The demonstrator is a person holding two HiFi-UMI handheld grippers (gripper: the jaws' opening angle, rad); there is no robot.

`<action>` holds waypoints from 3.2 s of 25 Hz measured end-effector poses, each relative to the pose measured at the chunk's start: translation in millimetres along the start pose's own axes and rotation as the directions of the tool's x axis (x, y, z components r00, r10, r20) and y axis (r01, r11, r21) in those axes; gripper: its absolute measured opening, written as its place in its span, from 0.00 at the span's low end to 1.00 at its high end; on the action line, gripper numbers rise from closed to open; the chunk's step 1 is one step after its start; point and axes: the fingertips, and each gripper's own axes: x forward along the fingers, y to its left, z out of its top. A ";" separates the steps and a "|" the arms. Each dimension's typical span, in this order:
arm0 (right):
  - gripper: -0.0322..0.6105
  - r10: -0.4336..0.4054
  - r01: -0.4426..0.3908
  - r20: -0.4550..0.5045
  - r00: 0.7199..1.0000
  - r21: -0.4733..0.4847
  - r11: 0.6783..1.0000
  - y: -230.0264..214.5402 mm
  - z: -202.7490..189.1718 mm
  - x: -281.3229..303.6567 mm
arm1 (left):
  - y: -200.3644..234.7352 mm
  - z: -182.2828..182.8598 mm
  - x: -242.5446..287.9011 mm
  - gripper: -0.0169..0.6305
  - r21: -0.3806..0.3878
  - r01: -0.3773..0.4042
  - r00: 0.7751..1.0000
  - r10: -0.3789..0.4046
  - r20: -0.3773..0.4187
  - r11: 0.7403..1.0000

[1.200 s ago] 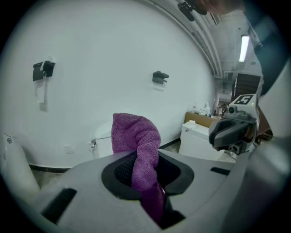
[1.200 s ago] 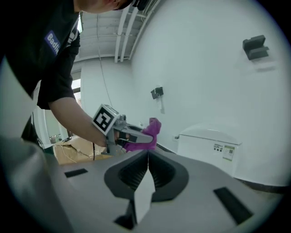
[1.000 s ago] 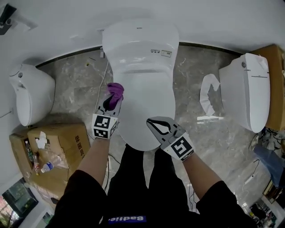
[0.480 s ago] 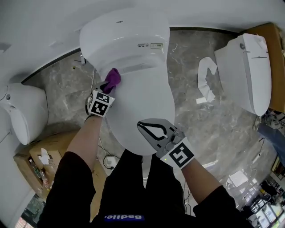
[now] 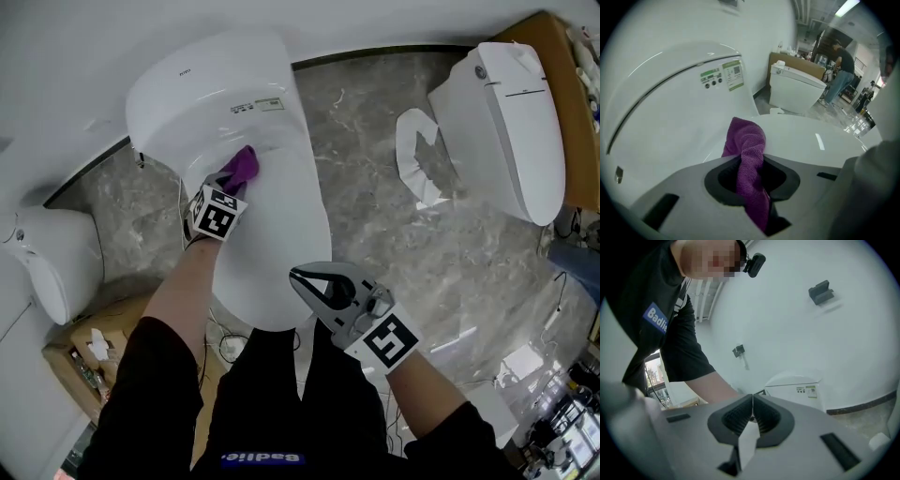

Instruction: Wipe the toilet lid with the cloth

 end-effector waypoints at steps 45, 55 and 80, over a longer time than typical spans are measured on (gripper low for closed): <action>0.10 0.040 -0.040 -0.016 0.999 0.016 0.999 102.5 -34.5 -67.1 | -30.2 -102.6 -56.2 0.15 -0.139 -0.162 0.985 0.152 -0.075 0.977; 0.10 -0.031 0.032 -0.039 0.999 0.037 0.999 64.6 -64.1 -192.2 | -129.1 -18.1 -13.9 0.15 -0.044 -0.127 0.990 0.123 -0.075 0.991; 0.10 0.035 -0.035 -0.056 0.998 0.009 0.999 149.6 -59.6 -116.0 | -141.4 -154.2 -74.8 0.15 0.014 -0.044 0.989 0.046 -0.138 0.999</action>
